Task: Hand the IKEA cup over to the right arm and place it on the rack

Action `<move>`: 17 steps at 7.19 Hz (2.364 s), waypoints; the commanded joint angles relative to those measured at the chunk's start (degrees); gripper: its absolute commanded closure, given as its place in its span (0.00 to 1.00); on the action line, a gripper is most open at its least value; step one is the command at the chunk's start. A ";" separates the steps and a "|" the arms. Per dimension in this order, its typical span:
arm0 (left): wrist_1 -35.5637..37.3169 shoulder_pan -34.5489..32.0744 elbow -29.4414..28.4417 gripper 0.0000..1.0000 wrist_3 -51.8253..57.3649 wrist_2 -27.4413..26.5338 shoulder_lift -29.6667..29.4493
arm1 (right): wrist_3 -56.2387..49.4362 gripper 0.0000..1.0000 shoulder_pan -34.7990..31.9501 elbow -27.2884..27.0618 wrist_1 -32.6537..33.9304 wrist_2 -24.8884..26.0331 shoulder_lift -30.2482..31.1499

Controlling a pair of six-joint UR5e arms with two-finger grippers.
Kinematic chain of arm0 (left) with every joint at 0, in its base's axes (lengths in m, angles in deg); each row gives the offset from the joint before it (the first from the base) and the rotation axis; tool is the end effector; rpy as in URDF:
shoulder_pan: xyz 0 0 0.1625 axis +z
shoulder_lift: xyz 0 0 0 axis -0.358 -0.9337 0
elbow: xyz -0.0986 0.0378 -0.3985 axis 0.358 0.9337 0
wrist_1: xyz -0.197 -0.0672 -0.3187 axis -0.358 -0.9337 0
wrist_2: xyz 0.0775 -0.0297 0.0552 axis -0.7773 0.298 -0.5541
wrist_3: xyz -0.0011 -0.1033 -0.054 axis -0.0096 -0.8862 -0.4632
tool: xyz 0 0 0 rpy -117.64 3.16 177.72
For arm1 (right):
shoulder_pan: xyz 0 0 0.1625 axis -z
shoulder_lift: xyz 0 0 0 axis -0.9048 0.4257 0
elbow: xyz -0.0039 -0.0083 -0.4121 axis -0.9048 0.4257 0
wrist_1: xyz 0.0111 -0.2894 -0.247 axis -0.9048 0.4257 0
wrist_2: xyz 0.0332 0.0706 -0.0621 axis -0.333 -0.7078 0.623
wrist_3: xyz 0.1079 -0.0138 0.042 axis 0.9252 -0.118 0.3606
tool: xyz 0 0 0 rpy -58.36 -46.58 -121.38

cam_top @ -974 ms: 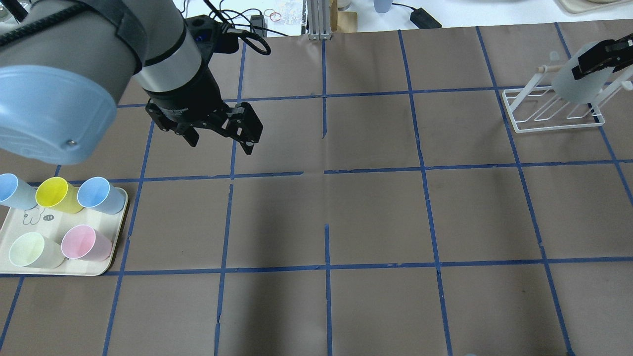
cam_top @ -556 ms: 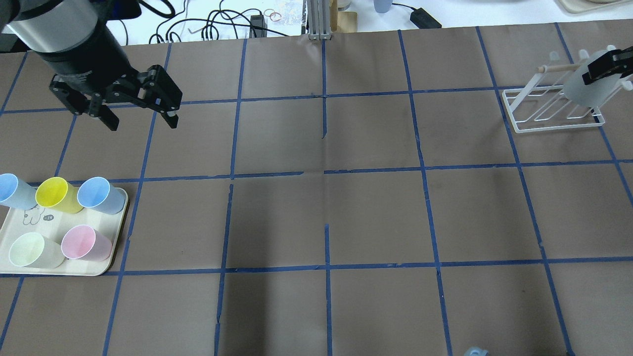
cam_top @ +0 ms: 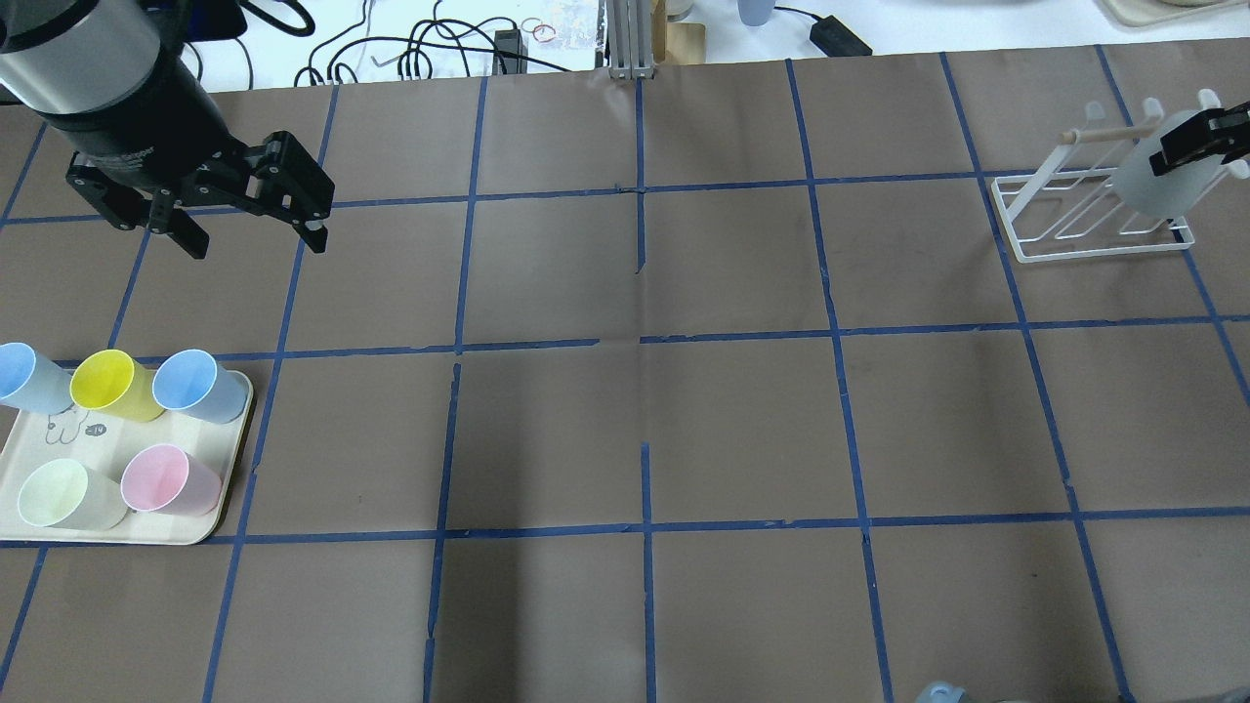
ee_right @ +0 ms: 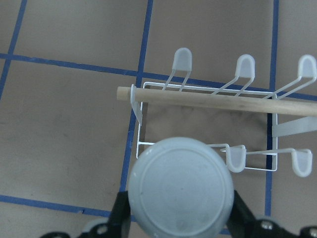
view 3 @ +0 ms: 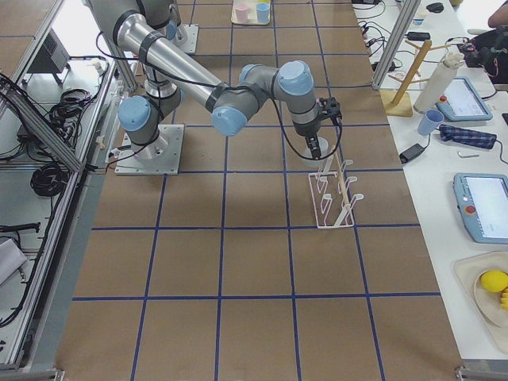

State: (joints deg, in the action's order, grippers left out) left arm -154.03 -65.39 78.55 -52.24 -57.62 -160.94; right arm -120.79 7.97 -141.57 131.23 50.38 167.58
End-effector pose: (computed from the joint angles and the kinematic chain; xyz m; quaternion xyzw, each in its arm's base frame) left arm -0.1031 -0.4328 0.4813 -0.0088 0.9999 -0.0004 0.0125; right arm -0.1666 -0.5435 0.3751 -0.0735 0.9823 -0.1721 0.0030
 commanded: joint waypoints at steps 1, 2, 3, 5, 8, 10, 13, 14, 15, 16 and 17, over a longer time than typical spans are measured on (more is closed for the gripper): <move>1.44 -1.52 4.64 0.00 0.62 -0.25 1.49 | 0.38 0.92 -0.12 -0.08 0.76 -0.13 -0.54; 3.37 -1.00 3.36 0.00 0.62 0.10 0.80 | 0.47 0.92 -0.20 -0.08 0.85 -0.05 -0.88; 3.21 -0.91 1.52 0.00 0.53 0.19 -0.25 | 0.56 0.92 -0.29 -0.08 0.85 -0.05 -1.85; 3.13 -1.09 1.59 0.00 0.27 0.45 -0.52 | 1.17 0.91 -0.47 -0.08 1.98 -0.05 -2.55; 3.92 -1.44 2.03 0.00 -2.00 3.15 -0.44 | 1.26 0.91 -0.56 -0.08 3.12 -0.05 -4.48; 4.35 -1.53 1.32 0.00 -0.98 3.27 -0.44 | 1.35 0.91 -0.64 -0.70 3.13 -0.13 -5.02; 4.36 -1.62 1.41 0.00 1.32 1.07 -0.44 | 2.76 0.91 -0.64 -0.79 3.22 0.13 -6.41; 4.36 -1.62 1.32 0.00 1.24 1.07 -0.52 | 2.84 0.91 -0.64 -0.79 3.13 0.04 -6.77; 4.36 -1.62 1.32 0.00 1.24 1.16 -0.52 | 2.84 0.91 -0.64 -0.87 3.13 0.04 -6.86; 4.36 -1.62 1.32 0.00 1.15 1.16 -0.52 | 2.84 0.91 -0.64 -0.87 3.13 0.04 -7.13; 4.36 -1.62 1.32 0.00 1.06 1.33 -0.61 | 2.76 0.89 -0.64 -0.87 3.13 0.04 -7.65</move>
State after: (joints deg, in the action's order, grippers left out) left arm -149.67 -67.00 79.88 -51.08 -56.42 -161.49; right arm -117.97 7.32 -142.42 134.36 50.43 160.46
